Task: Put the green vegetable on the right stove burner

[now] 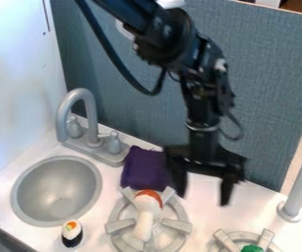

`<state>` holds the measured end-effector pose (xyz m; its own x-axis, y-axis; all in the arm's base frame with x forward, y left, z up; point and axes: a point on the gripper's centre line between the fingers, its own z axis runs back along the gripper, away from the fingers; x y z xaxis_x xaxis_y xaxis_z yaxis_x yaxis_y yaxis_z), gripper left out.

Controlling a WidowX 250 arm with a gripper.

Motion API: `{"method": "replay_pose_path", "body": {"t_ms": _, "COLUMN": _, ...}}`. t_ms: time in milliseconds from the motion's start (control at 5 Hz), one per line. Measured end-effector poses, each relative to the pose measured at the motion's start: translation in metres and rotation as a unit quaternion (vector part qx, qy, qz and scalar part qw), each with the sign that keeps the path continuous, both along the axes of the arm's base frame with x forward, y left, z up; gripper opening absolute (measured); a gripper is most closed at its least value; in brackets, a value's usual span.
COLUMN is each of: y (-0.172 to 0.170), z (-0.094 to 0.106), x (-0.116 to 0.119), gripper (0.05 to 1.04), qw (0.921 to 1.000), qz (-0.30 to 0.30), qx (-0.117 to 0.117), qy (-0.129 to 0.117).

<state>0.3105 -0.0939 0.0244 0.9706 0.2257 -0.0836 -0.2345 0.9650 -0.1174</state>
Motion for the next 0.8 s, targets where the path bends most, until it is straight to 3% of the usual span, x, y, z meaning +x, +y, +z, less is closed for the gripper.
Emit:
{"method": "replay_pose_path", "body": {"t_ms": 200, "y": 0.044, "z": 0.002, "x": 0.034, "gripper": 1.001, "qw": 0.9959, "qz": 0.061, "qx": 0.061, "qy": -0.025}}
{"method": "replay_pose_path", "body": {"t_ms": 400, "y": 0.093, "z": -0.006, "x": 0.053, "gripper": 1.001, "qw": 0.9894, "qz": 0.099, "qx": 0.101, "qy": -0.036}}
{"method": "replay_pose_path", "body": {"t_ms": 600, "y": 0.117, "z": -0.004, "x": 0.063, "gripper": 1.001, "qw": 0.9837, "qz": 0.104, "qx": 0.142, "qy": -0.033}}
{"method": "replay_pose_path", "body": {"t_ms": 800, "y": 0.135, "z": -0.012, "x": 0.060, "gripper": 1.001, "qw": 0.9818, "qz": 0.081, "qx": 0.171, "qy": -0.016}}
